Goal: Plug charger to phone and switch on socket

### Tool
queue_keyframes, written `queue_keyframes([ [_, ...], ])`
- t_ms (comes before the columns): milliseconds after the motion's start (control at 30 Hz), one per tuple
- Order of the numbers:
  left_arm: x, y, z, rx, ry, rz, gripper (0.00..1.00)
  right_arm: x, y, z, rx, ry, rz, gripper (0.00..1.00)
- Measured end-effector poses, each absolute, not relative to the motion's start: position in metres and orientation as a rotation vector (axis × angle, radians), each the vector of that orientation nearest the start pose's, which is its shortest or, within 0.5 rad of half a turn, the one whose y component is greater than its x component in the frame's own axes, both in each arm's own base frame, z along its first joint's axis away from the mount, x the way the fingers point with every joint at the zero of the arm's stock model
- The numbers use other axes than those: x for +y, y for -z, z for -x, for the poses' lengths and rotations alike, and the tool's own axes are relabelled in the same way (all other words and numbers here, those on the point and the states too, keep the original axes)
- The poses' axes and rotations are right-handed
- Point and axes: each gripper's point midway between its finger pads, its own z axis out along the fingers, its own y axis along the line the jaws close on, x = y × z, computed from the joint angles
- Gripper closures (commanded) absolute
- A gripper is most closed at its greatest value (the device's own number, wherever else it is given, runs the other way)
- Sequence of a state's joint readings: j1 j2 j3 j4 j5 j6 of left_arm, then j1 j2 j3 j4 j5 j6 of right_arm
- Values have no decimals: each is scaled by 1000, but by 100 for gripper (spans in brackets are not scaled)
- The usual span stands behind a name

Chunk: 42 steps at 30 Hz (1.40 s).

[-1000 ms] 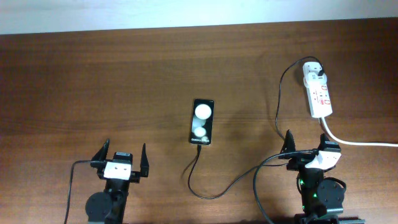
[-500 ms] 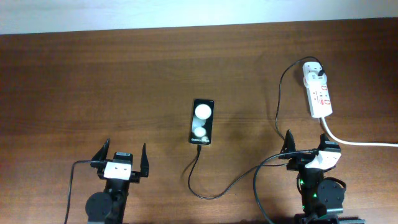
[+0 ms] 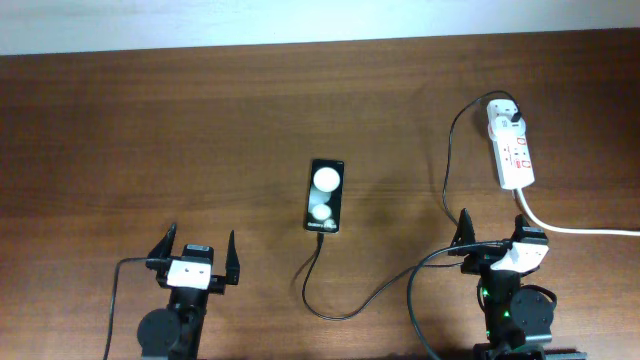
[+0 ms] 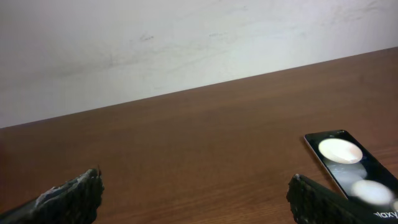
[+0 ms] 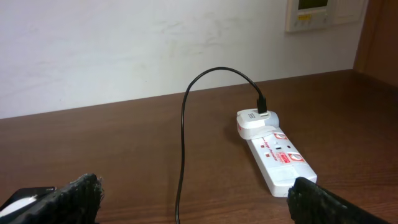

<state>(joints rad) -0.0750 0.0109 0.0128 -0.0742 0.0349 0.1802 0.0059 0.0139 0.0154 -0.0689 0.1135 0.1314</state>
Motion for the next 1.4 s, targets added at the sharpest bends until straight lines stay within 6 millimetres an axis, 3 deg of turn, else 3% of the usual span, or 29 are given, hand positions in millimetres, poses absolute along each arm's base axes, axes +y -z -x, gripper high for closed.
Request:
queue_keyframes([
  [867, -24, -159, -245, 1626, -51, -236, 1, -18, -161, -245, 1627, -14, -190, 1],
  [933, -25, -159, -245, 1626, -50, -237, 1, -12, -180, -247, 1545, -87, -197, 1],
  [1033, -25, -159, -245, 1626, -49, -238, 1, -6, -173, -249, 1588, -163, -226, 1],
  [1200, -26, -159, -245, 1624, -46, -241, 1, -3, -148, -266, 1864, -175, -276, 1],
  [1300, -26, -159, -245, 1625, -46, -242, 1, -2, -153, -294, 2084, -129, -263, 1],
  [1400, -26, -160, -245, 1623, -43, -244, 1, 4, -168, -337, 2225, -116, -194, 2],
])
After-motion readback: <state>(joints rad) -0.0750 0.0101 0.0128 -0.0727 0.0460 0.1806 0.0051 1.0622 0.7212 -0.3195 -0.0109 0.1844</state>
